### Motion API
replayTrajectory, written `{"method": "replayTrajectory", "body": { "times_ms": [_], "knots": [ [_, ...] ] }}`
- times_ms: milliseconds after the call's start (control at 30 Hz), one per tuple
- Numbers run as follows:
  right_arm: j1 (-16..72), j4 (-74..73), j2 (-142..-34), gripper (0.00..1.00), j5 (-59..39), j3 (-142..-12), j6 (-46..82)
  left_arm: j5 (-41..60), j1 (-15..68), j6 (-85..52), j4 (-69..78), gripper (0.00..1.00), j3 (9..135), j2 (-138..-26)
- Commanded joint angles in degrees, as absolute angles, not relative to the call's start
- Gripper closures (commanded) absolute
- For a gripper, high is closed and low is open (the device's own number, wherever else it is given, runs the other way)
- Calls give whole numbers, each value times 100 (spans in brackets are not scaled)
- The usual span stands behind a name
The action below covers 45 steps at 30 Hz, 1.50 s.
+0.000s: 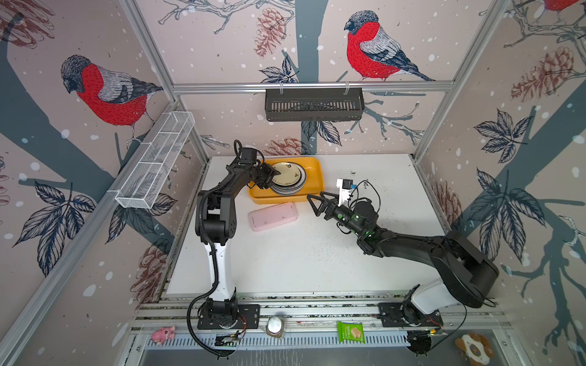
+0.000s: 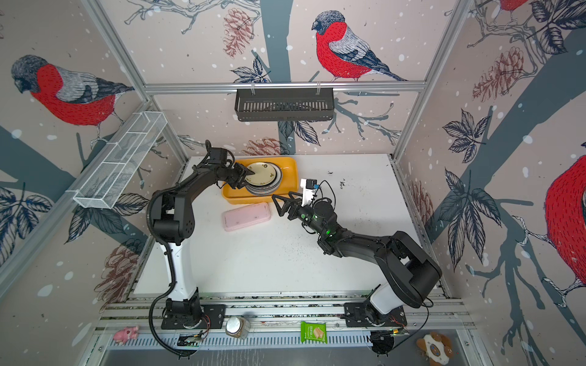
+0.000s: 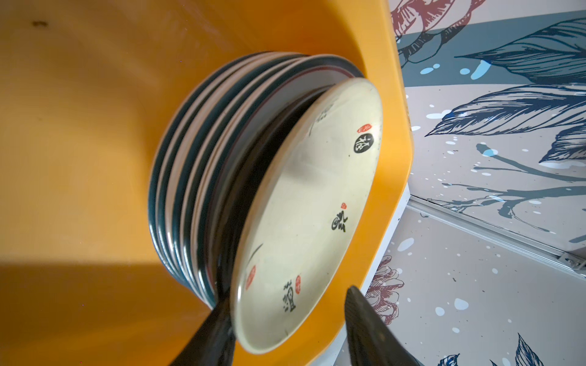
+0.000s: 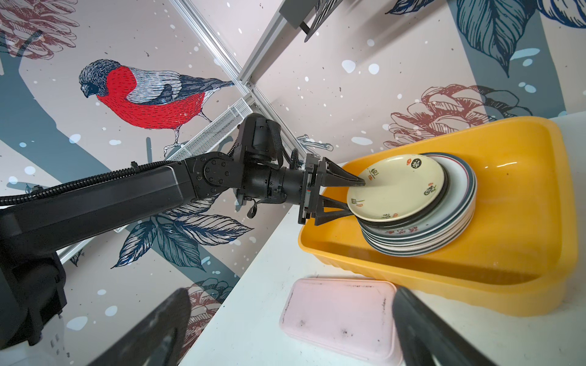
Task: Place the plates into the plastic bin on the countertop
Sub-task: 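Open the left gripper and release the cream plate onto the stack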
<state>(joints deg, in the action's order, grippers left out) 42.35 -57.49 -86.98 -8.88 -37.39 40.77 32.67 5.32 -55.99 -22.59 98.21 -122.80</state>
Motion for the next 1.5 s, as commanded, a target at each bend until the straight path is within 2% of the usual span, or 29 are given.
{"method": "replayTrajectory", "body": {
  "times_ms": [0,767,1067,1233,1300,1467],
  "knots": [
    [4236,-6000,-8710,1,-967,-3771,4139,3039,569,-5324,-2593,45,9952,-12217],
    [4207,-6038,-8746,0,-976,-3735,4245,2324,772,-4641,-3603,25,10561,-12296],
    [4197,-5961,-8719,1,-945,-3753,4254,2233,782,-4451,-3603,24,10476,-12167],
    [4201,-5708,-8638,0,-884,-3838,4200,2598,788,-4331,-2693,23,9628,-11563],
    [4194,-5510,-8573,1,-802,-3883,4141,2561,813,-4200,-2195,4,9123,-11167],
    [4163,-4931,-8349,0,-536,-3976,3996,2273,861,-3712,-1712,4,8363,-10300]
  ]
}}
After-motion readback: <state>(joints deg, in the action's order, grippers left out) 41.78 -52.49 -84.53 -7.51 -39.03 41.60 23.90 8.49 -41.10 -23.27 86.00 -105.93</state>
